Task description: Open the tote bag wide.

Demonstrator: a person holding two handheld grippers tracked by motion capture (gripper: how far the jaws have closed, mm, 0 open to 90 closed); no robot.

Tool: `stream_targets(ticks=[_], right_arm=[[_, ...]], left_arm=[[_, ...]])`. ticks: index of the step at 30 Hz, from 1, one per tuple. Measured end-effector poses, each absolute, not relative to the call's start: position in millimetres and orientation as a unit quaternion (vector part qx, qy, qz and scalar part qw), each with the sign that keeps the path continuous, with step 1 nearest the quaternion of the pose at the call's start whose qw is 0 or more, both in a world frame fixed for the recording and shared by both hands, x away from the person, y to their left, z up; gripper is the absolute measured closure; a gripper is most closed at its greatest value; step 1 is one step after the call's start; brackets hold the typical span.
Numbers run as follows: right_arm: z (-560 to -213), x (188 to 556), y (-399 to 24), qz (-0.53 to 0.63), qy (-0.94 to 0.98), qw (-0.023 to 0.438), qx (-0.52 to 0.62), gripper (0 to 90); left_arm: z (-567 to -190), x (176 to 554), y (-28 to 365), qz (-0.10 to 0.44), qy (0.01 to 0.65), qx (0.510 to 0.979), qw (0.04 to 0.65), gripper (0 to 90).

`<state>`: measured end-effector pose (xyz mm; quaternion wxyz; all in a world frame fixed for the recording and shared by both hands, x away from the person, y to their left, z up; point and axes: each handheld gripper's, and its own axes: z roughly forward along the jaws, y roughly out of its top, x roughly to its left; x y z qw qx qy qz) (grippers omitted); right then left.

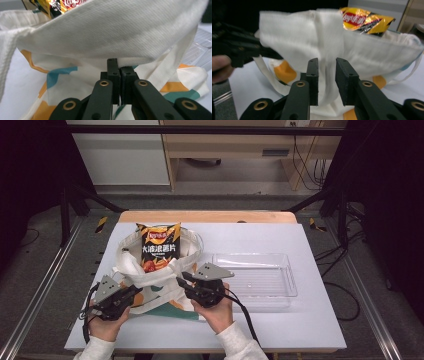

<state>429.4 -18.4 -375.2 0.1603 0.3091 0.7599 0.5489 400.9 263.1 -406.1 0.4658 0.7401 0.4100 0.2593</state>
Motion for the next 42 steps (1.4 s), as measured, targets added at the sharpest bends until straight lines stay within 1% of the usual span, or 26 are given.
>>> stream_targets(ticks=[1,3,5,7,8,10,14,18,24,26,28,29,32,33,36,39,40,41,42], right_arm=[[-367,427,-21,0.558,0.752,0.164,0.308,71.4],[-363,428,-21,0.562,0.750,0.166,0.308,72.0],[-354,432,-17,0.565,0.743,0.174,0.314,77.2],[-352,436,-13,0.566,0.738,0.183,0.319,81.3],[-352,436,-13,0.566,0.738,0.183,0.319,81.3],[-351,443,-4,0.565,0.736,0.189,0.320,86.4],[-353,448,4,0.557,0.742,0.192,0.320,89.6],[-355,453,8,0.553,0.743,0.190,0.325,90.0],[-340,453,5,0.574,0.728,0.190,0.324,90.0],[-342,453,8,0.562,0.739,0.195,0.317,90.0],[-351,455,10,0.552,0.746,0.187,0.323,90.0],[-354,456,10,0.551,0.746,0.183,0.325,90.0],[-357,458,10,0.545,0.749,0.184,0.330,90.0],[-358,459,10,0.542,0.749,0.185,0.332,90.0],[-358,462,9,0.538,0.748,0.190,0.339,90.0],[-359,462,7,0.535,0.748,0.192,0.343,90.0],[-359,462,7,0.535,0.748,0.192,0.343,90.0],[-360,462,6,0.534,0.747,0.192,0.345,90.0],[-362,462,5,0.531,0.751,0.188,0.345,90.0]], left_arm=[[-408,400,263,0.260,0.408,0.744,0.461,88.2],[-409,400,263,0.260,0.407,0.745,0.459,88.2],[-409,399,262,0.260,0.407,0.746,0.459,88.1],[-410,399,262,0.260,0.406,0.747,0.457,88.1],[-410,399,262,0.260,0.406,0.747,0.457,88.1],[-411,399,263,0.259,0.407,0.747,0.457,88.0],[-411,399,264,0.257,0.408,0.746,0.458,87.9],[-411,399,264,0.256,0.408,0.749,0.455,88.0],[-413,400,262,0.253,0.406,0.753,0.452,87.9],[-413,400,262,0.253,0.405,0.754,0.452,87.9],[-414,400,262,0.251,0.401,0.757,0.450,86.9],[-414,400,262,0.250,0.404,0.755,0.451,85.6],[-412,399,263,0.249,0.410,0.753,0.450,75.6],[-411,398,264,0.249,0.413,0.750,0.452,75.6],[-407,395,274,0.249,0.421,0.740,0.462,66.8],[-399,389,288,0.250,0.425,0.724,0.483,67.2],[-399,389,288,0.250,0.425,0.724,0.483,70.1],[-396,388,291,0.255,0.429,0.718,0.485,70.1],[-389,385,299,0.252,0.432,0.706,0.501,73.6]])
